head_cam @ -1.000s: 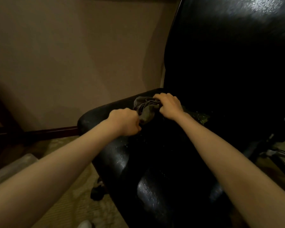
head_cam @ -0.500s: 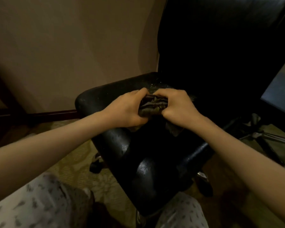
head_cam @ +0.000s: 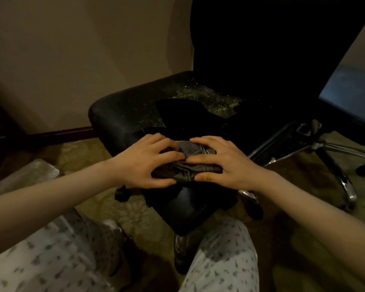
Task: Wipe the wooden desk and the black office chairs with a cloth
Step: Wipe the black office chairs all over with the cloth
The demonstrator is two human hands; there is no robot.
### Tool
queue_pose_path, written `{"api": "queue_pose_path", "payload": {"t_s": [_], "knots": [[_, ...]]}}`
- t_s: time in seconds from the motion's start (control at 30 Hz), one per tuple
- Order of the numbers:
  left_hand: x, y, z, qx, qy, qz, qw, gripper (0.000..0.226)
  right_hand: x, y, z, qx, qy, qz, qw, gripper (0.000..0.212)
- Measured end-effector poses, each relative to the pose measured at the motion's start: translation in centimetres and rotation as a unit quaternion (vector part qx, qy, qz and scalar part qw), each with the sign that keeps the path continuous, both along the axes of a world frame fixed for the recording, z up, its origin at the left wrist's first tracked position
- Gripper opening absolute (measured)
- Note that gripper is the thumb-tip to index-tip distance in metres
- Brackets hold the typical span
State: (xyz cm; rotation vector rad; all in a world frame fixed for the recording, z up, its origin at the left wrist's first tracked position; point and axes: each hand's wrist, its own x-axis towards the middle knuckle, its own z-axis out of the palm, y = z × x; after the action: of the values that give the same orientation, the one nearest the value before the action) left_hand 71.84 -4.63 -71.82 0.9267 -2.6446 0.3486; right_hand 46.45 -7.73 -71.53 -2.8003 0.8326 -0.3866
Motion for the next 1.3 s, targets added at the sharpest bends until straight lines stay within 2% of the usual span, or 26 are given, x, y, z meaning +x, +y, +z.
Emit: {"api": "queue_pose_path", "payload": {"t_s": [0.1,0.2,0.43,0.6,0.73,0.9,1.03,1.13,1.2,1.3], "knots": [[0.6,0.2,-1.1,-0.018,0.011,-0.044,0.999,0.042,0.0,0.4,-1.4,-0.088,-0.025,0.029,0.995,0.042],[0.8,0.2,-1.2,-0.019,0.043,-0.08,0.996,0.034,0.0,0.5,-1.8,-0.11,-0.067,0.051,0.99,0.038],[0.9,-0.2,-1.3,0.004,0.082,-0.098,0.992,0.034,0.1,0.2,-2.1,-0.105,-0.093,0.068,0.988,0.049],[0.6,-1.7,-1.7,0.049,0.136,-0.111,0.983,0.031,0.2,-0.9,-1.9,-0.073,-0.098,0.053,0.991,0.045],[0.8,-4.8,-1.9,0.046,0.154,-0.091,0.983,0.03,1.1,-3.9,-1.8,-0.036,-0.126,0.031,0.991,0.044],[1.1,-9.3,-0.9,0.04,0.129,-0.044,0.99,0.038,3.1,-8.6,-2.2,-0.024,-0.141,-0.041,0.989,0.024],[1.8,-13.4,-0.2,0.07,0.078,0.037,0.994,0.04,5.0,-12.9,-1.2,0.005,-0.06,-0.137,0.989,0.028],[1.6,-14.7,1.3,0.093,0.042,0.07,0.992,0.042,6.1,-14.4,0.9,0.011,0.007,-0.163,0.987,0.031],[1.5,-14.2,2.4,0.067,0.04,0.048,0.996,0.041,5.8,-13.6,2.3,-0.01,0.002,-0.157,0.987,0.033],[1.3,-11.1,4.0,0.007,0.086,-0.027,0.996,0.042,3.8,-10.0,3.9,-0.037,-0.072,-0.105,0.991,0.033]]}}
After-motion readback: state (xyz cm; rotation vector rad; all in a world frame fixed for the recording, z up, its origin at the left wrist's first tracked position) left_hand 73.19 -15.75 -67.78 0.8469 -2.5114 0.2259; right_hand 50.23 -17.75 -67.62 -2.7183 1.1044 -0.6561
